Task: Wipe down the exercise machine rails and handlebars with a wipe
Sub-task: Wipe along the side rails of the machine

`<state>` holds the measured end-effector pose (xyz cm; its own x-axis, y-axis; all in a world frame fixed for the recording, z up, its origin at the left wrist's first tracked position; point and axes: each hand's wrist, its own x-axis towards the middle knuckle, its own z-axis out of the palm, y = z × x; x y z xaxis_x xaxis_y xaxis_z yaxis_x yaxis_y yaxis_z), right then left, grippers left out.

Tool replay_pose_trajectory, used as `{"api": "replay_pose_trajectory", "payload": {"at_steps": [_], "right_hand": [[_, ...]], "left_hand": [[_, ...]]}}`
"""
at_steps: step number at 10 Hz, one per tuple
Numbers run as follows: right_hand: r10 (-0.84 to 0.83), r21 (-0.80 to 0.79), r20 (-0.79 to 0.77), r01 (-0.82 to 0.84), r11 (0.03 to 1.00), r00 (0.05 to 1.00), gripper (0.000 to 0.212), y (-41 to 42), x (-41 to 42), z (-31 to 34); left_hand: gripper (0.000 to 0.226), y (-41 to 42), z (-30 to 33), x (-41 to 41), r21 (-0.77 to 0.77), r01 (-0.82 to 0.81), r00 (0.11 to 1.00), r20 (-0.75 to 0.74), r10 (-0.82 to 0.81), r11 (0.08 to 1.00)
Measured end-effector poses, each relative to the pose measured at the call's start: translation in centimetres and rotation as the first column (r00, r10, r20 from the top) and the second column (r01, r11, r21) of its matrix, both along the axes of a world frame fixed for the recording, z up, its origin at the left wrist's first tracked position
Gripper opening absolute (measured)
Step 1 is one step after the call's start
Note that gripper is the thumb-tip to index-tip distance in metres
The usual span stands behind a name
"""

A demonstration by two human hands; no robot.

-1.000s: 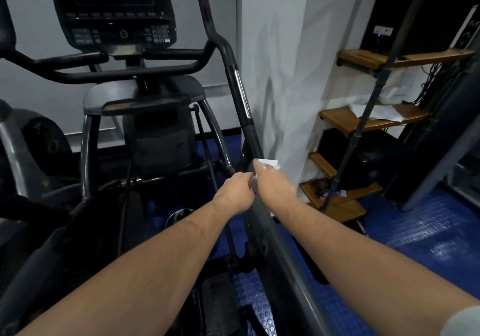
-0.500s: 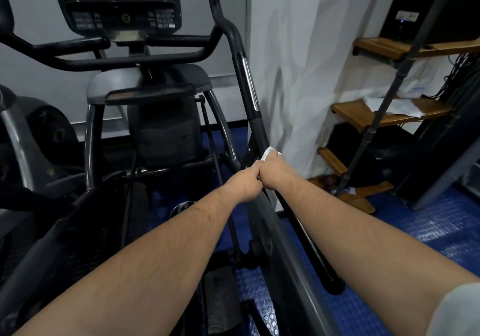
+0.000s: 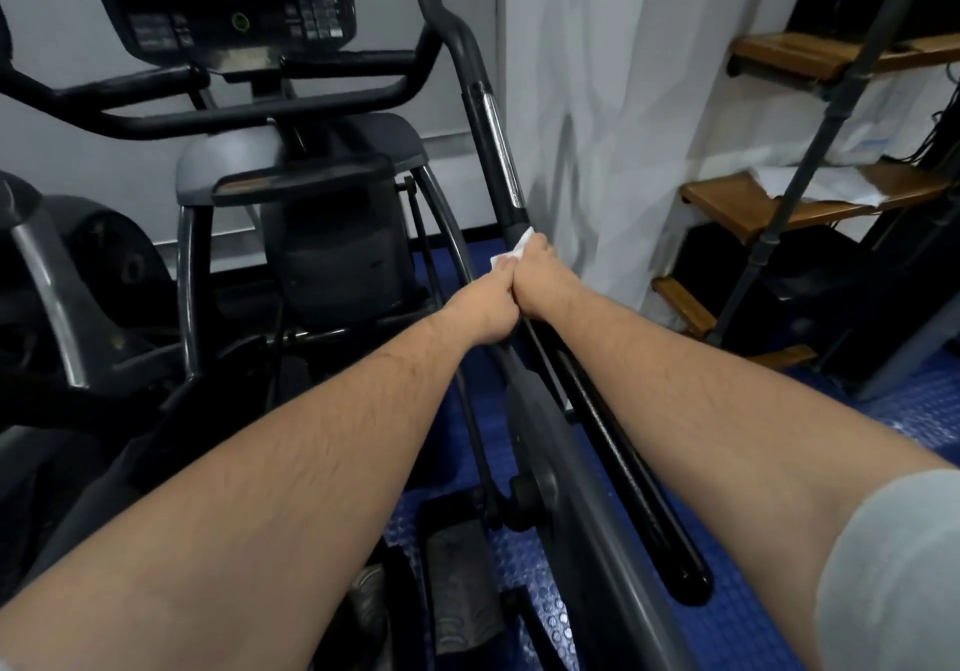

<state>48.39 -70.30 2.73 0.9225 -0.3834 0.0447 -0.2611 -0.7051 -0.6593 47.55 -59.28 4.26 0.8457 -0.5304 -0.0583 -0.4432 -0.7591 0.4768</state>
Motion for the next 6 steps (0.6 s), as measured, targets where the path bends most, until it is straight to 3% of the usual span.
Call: {"api": "replay_pose_trajectory", "payload": {"at_steps": [2, 3, 4, 5, 6], "right_hand": [[-0.038, 0.075, -0.271, 0.06, 0.995, 0.962, 0.047, 0.1, -4.1, -0.5], [0.09, 0.054, -0.457, -0.074, 0.996, 0.885, 0.041, 0.6, -4.6, -0.8], [0.129, -0.151, -0.456, -0.22, 0.964, 0.881, 0.022, 0.1, -6.1, -1.9], [0.064, -0.063, -0.373, -0.094, 0.994, 0.926, 0.005, 0.7, -9.4, 0.4], [0.025, -0.114, -0.373, -0.073, 0.991, 0.927, 0.023, 1.3, -11.2, 0.2]], "left_hand": [[0.069, -0.6, -1.7, -2.6, 0.104, 0.011, 0.998, -0.062, -0.004, 0.994], [0.061, -0.5, -2.7, -4.3, 0.094, -0.002, 0.998, -0.068, 0.009, 0.996], [0.048, -0.1, -2.6, -6.1, 0.042, -0.013, 0.995, -0.099, 0.017, 0.999], [0.041, 0.3, -2.1, -7.6, 0.032, 0.014, 0.995, -0.101, -0.011, 0.999], [0.037, 0.7, -1.6, -8.4, 0.032, 0.056, 0.994, -0.098, -0.053, 0.998]]}}
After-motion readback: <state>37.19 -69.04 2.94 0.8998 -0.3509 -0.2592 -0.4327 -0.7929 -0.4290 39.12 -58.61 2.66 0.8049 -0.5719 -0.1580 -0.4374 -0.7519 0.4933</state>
